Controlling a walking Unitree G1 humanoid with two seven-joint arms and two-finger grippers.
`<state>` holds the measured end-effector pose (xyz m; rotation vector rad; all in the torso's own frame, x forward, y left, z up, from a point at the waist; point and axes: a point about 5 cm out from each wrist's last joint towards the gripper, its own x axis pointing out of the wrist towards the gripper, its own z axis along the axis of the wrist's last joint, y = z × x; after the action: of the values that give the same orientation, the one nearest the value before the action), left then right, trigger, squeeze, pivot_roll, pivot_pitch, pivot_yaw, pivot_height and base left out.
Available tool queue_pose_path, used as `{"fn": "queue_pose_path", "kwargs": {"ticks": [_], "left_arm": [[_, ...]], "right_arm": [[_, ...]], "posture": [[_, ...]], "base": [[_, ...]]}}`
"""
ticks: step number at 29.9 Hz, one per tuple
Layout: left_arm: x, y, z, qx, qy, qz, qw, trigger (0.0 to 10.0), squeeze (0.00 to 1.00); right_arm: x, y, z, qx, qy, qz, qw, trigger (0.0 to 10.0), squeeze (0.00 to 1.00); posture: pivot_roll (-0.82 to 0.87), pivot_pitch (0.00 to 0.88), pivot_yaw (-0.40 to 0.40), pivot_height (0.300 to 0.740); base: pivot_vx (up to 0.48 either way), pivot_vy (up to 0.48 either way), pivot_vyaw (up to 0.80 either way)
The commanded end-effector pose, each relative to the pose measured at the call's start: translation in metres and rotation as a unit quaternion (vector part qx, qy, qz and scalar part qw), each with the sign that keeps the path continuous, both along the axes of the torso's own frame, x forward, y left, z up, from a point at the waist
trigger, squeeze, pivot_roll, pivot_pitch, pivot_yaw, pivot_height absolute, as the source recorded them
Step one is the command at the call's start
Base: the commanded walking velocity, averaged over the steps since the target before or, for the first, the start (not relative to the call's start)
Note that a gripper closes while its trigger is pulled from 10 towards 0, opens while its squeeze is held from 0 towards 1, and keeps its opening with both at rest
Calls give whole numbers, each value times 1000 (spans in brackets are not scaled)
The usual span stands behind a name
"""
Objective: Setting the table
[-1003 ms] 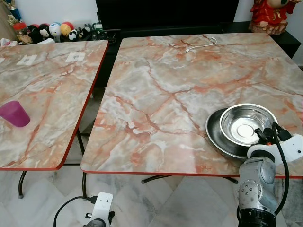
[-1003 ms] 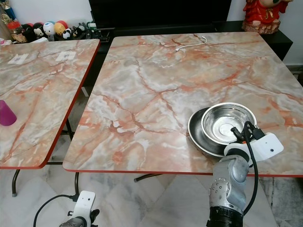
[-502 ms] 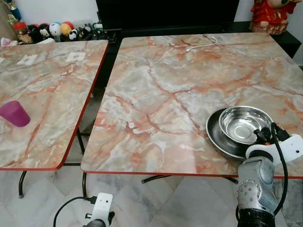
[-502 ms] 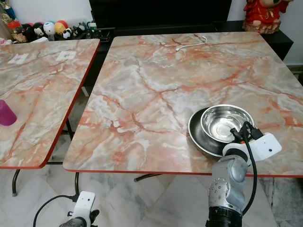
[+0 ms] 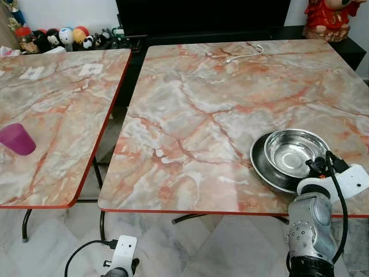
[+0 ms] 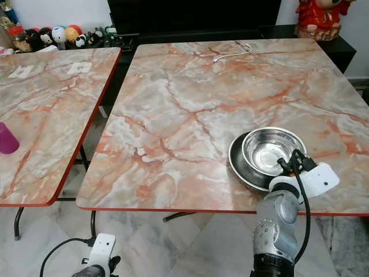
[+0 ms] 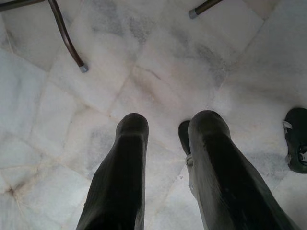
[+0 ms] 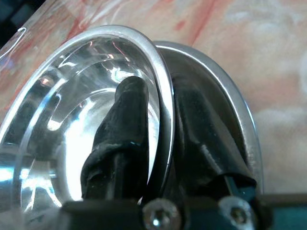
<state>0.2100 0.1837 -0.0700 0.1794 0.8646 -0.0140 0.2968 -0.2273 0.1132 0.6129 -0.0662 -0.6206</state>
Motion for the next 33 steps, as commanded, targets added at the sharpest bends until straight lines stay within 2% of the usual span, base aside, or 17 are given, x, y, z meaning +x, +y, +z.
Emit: {"fn": "queue_pose_path", "kwargs": {"ticks": [1, 3, 4, 6, 7, 8, 9, 10, 19, 28, 31, 33], "left_arm": [[-8, 6, -4, 6, 18, 1, 1000, 10000, 0], [-8, 6, -4, 7, 18, 2, 1000, 10000, 0], [-9, 6, -4, 7, 18, 2, 1000, 10000, 0], [-9, 6, -4, 7, 18, 2, 1000, 10000, 0], [-9, 6, -4, 7, 17, 3, 1000, 10000, 0], [-9, 7, -4, 8, 17, 3, 1000, 10000, 0], [-9, 7, -4, 8, 17, 3, 1000, 10000, 0], [-9, 7, -4, 8, 17, 3, 1000, 10000, 0], [-10, 7, -5, 8, 16, 4, 1000, 10000, 0], [-10, 7, -5, 7, 16, 5, 1000, 10000, 0], [-10, 8, -5, 8, 15, 6, 1000, 10000, 0], [-10, 8, -5, 8, 14, 6, 1000, 10000, 0]], "right_arm": [[-3, 5, -3, -8, 15, 2, 1000, 10000, 0], [-4, 6, -3, -10, 13, 3, 1000, 10000, 24], [-4, 7, -2, -13, 13, 3, 1000, 10000, 839], [-5, 8, -1, -16, 8, 0, 1000, 10000, 843], [-5, 8, 2, -31, 5, 1, 1000, 10000, 773], [-5, 8, 4, -36, 4, 1, 999, 10000, 114], [-5, 8, 6, -44, 0, 2, 999, 10000, 114], [-5, 8, 8, -54, -4, 3, 999, 10000, 0], [-10, 5, 22, -99, -18, -16, 995, 10000, 0], [-20, 4, 18, -94, 2, -34, 995, 10000, 0], [-27, 1, 27, -173, 3, -38, 984, 10000, 0], [-28, 5, 35, -238, -5, -24, 971, 10000, 0]], "posture": [[-115, 106, 61, 740], [-115, 106, 61, 740], [-114, 104, 60, 740], [-114, 104, 60, 740], [-113, 105, 60, 740], [-113, 105, 60, 740], [-114, 104, 59, 740], [-114, 104, 59, 740], [-117, 104, 57, 740], [-117, 103, 53, 740], [-119, 104, 55, 740], [-122, 104, 57, 740]], "base": [[0, 0, 0], [0, 0, 0], [0, 0, 0], [0, 0, 0], [0, 0, 0], [0, 0, 0], [0, 0, 0], [0, 0, 0], [0, 0, 0], [0, 0, 0], [0, 0, 0], [0, 0, 0]]}}
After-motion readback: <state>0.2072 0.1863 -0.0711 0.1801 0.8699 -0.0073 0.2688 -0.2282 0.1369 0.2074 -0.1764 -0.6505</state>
